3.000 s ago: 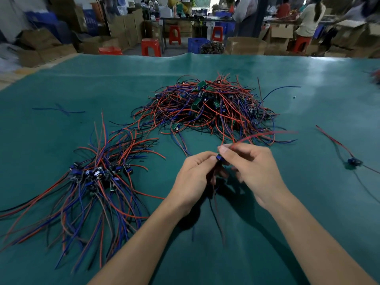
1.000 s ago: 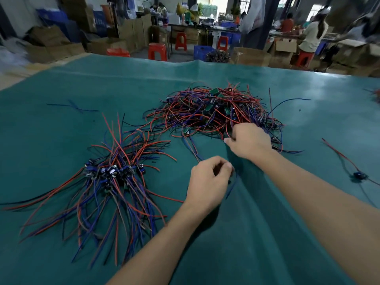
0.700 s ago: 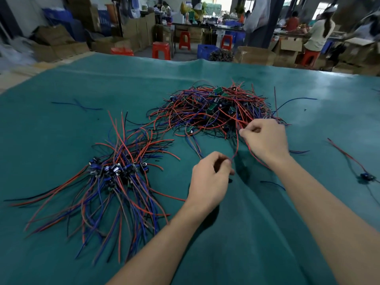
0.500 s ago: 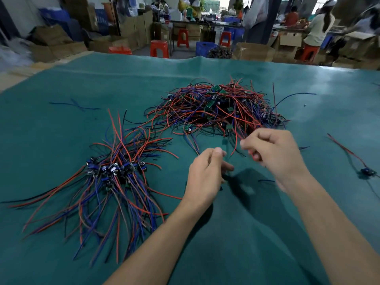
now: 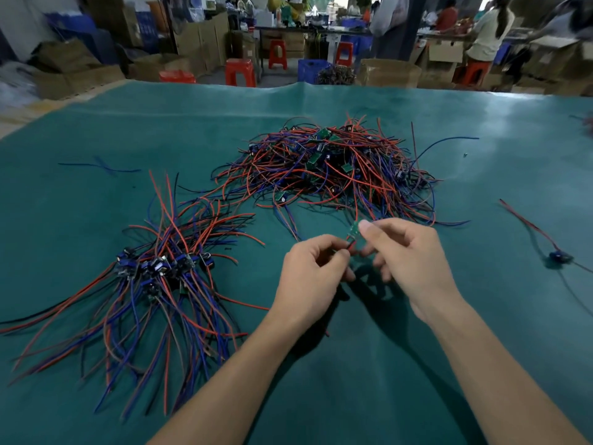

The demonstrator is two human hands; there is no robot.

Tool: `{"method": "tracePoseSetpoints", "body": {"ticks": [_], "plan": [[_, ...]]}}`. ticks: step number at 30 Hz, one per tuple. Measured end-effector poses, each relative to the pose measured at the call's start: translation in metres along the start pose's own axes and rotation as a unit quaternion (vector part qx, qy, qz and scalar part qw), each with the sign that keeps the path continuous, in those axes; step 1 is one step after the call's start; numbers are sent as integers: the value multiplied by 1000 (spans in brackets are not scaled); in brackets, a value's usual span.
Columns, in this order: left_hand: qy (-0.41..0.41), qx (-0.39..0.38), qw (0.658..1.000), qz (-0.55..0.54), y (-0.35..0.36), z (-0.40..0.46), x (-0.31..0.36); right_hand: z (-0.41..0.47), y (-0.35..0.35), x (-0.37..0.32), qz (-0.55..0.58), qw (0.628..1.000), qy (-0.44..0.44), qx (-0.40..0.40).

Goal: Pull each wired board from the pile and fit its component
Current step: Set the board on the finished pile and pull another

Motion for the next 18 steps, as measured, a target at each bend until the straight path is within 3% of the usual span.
{"method": "tracePoseSetpoints", "body": {"ticks": [4, 8, 12, 18], "plan": [[23, -43, 998, 43, 2, -5, 0, -1, 1, 1, 28, 999, 15, 23], [10, -52, 998, -14, 0, -4, 5, -2, -3, -6, 178, 979, 85, -44], [-4, -49, 996, -74, 0, -5, 8, -3, -1, -11, 227, 965, 83, -99], [-10, -50, 989, -136, 1, -6, 10, -2, 3, -11, 345, 925, 120, -105]]}}
Point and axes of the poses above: each hand's wrist, its own z-axis towards the middle knuckle, its own y-axis out of the palm, x = y × z, the point moved 1 cm from there along z, towards the middle knuckle, and after that the axes turned 3 degrees about -x, right-handed, at the moved point
